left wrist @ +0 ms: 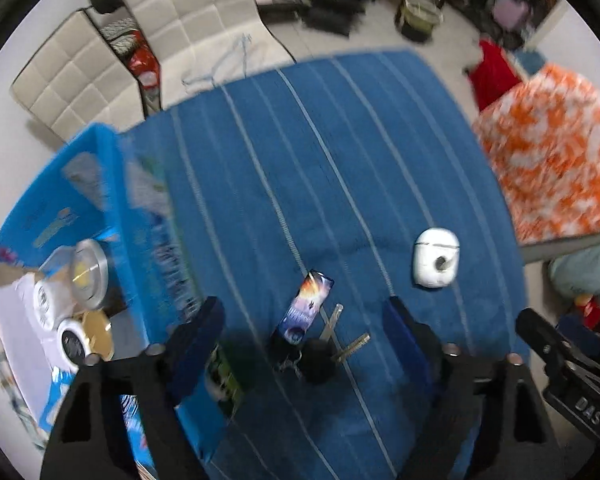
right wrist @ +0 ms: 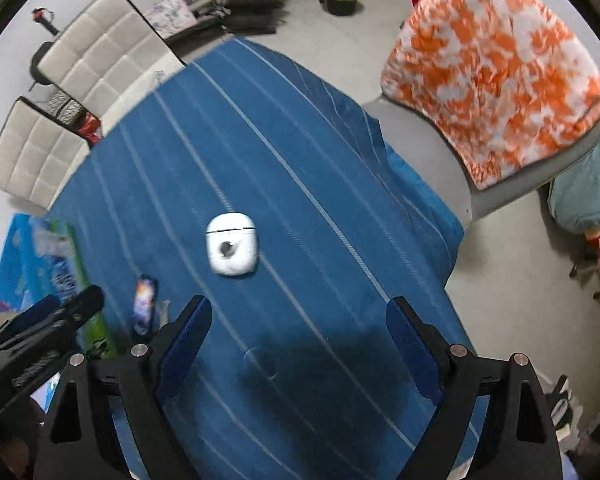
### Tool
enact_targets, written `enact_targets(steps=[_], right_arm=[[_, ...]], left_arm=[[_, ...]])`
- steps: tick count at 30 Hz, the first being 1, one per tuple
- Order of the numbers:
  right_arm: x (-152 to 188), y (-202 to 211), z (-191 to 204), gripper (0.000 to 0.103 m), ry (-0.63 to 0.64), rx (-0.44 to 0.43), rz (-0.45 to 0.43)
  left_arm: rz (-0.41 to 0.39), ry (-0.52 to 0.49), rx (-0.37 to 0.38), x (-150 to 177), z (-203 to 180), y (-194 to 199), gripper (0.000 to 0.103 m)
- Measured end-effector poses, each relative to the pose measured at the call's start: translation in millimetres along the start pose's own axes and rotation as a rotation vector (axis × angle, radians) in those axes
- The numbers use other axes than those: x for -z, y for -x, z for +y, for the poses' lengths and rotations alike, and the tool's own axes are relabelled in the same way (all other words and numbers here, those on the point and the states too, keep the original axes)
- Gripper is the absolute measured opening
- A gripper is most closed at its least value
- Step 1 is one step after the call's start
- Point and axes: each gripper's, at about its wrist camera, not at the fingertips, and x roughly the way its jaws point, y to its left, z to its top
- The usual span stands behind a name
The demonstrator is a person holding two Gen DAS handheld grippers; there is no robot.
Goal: Organize rigid objects
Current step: 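Grasp the colourful lighter with the left tool while the right tool grasps the white earbud case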
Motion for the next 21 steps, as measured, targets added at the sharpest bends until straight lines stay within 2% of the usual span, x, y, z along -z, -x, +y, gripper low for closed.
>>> enact_targets(steps=[6,8,9,11,13,15,17,21], right_arm=[[-13,-24,8,0.091,0.008,0.003,0.016],[-16,-31,8,0.091,0.005,-0.005,0.029],[-18,-35,6,0.091,-0.002,-0.01,0.036],[-22,-39,4,0.091,-0.015,-0.03,0.041],[-26,-46,4,0.091,-0.026,-0.054,0.052],[-31,-54,9,0.091,-0.028,-0.079,0.071],[-35,-61,16,0.091,-0.028,-0.103,0.083],[-43,-75,31,0.09,-0.01,-0.098,0.086]], left_arm=[[0.165,-0.069,-0.063,-3,-18,-66,0.077],[0.259,-0.043,-0.051,0,-17,-91,0.077],[0.277,-0.017,-0.039,2,-14,-100,0.081],[0.229,0.003,-0.016,1,-14,-95,0.074],[0.221,0.028,0.026,3,-16,-90,0.041],[0.188,0.008,0.029,5,-21,-83,0.022],[0.18,0.022,0.049,6,-21,-81,0.022],[0.132,0.093,0.075,-3,-5,-72,0.022]])
